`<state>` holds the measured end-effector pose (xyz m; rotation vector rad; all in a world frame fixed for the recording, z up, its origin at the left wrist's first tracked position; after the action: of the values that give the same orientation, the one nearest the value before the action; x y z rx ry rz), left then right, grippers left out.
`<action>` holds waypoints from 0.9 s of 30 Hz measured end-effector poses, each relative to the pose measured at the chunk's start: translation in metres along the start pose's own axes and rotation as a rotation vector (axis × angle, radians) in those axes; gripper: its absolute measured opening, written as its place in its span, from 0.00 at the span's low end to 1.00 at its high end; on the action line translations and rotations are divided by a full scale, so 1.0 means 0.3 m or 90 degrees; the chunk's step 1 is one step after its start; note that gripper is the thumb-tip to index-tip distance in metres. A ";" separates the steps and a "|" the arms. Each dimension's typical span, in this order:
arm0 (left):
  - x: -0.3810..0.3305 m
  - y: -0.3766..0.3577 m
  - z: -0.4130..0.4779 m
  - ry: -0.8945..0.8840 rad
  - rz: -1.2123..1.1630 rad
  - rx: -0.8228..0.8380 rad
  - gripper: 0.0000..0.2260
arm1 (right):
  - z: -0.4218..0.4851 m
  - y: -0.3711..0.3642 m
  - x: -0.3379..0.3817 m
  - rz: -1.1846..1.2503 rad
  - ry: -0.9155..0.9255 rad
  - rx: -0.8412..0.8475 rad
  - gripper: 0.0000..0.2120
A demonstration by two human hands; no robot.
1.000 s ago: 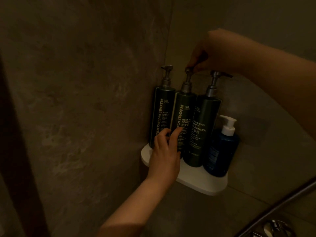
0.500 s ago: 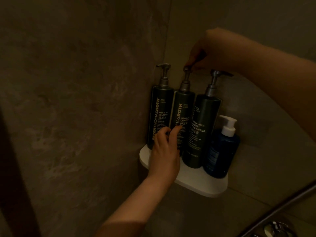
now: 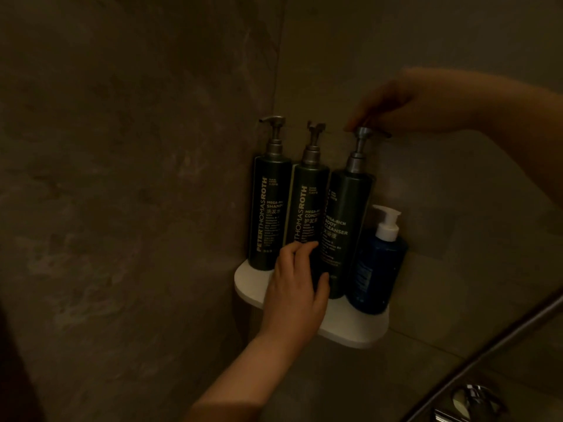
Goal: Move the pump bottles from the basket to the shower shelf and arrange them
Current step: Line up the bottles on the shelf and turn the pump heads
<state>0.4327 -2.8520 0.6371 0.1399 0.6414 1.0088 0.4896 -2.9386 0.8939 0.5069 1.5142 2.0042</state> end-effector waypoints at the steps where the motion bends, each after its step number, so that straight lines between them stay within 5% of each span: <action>1: -0.005 -0.002 -0.002 0.000 -0.006 0.001 0.22 | -0.004 0.000 0.003 -0.002 0.002 -0.006 0.14; 9: -0.021 -0.009 -0.010 0.013 -0.036 0.016 0.25 | -0.024 0.014 0.014 0.023 0.005 -0.017 0.06; 27: -0.012 0.018 -0.040 0.064 -0.188 0.014 0.35 | -0.062 0.015 0.088 0.161 0.094 0.021 0.10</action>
<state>0.4207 -2.8542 0.6310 0.0126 0.7408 0.7272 0.4571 -2.9361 0.8919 0.6011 1.6423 2.2565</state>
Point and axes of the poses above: each hand's wrist, its own z-axis towards the middle knuckle, its own y-axis out of the back of the hand, x = y × z, the point moved 7 cm from there along z, towards the middle knuckle, and after that the axes turned 8 degrees about -y, right-handed, at the moved point
